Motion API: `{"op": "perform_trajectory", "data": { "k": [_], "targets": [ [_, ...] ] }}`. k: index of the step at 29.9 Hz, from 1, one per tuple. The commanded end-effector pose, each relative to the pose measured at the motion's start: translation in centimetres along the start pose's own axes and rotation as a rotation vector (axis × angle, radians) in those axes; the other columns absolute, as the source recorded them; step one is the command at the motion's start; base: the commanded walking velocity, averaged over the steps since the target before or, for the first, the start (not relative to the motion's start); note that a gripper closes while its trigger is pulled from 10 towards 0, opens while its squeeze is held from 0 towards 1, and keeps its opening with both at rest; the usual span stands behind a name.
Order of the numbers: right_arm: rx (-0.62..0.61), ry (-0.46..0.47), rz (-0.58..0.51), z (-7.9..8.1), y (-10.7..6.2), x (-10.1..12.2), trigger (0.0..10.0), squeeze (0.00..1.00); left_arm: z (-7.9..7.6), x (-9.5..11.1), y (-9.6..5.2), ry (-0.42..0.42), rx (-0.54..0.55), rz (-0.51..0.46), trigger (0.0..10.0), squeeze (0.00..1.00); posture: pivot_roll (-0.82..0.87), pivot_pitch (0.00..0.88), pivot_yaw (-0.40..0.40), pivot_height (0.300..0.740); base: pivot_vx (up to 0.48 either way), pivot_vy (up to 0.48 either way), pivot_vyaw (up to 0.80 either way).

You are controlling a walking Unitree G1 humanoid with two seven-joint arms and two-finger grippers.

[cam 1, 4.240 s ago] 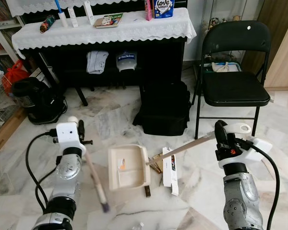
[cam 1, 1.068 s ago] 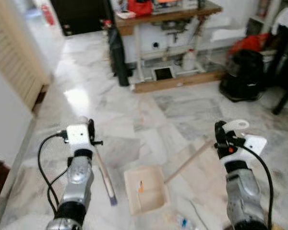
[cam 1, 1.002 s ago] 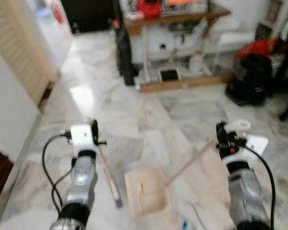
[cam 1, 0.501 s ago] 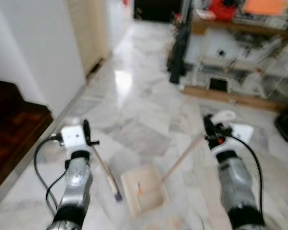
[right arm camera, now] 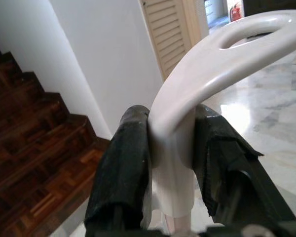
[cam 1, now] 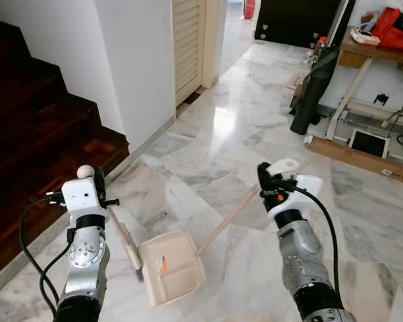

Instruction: Sweep floor

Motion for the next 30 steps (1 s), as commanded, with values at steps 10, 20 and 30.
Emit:
{"op": "perform_trajectory", "data": {
  "k": [10,20,30],
  "targets": [
    [-0.056,-0.042,-0.080,-1.3,0.3,1.9,10.0,0.00,-1.8,0.7,0.2,0.004,-0.084,-0.020,10.0,0.00,0.03,0.000,0.017,0.740,0.000,0.000,0.30],
    [-0.065,-0.060,-0.071,-2.3,-0.1,1.9,10.0,0.00,-3.0,0.6,0.0,-0.024,-0.104,0.002,10.0,0.00,0.00,0.000,0.021,0.740,0.000,0.000,0.28],
    [-0.074,-0.073,-0.095,-2.7,0.3,2.8,10.0,0.00,-4.5,0.7,0.8,-0.052,-0.125,0.010,10.0,0.00,-0.05,0.000,0.027,0.740,0.000,0.140,0.00]
  ]
}}
Point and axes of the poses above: a point about 5 cm out from each wrist's last joint towards the gripper, its own y axis pointing out of the wrist towards the gripper, its own x axis along the axis of the wrist's last joint, z = x × y, the point moved 6 cm from there along y, pointing out of the wrist towards the gripper, and after that the axes turned 8 degrees about y, right-handed, at the moved point
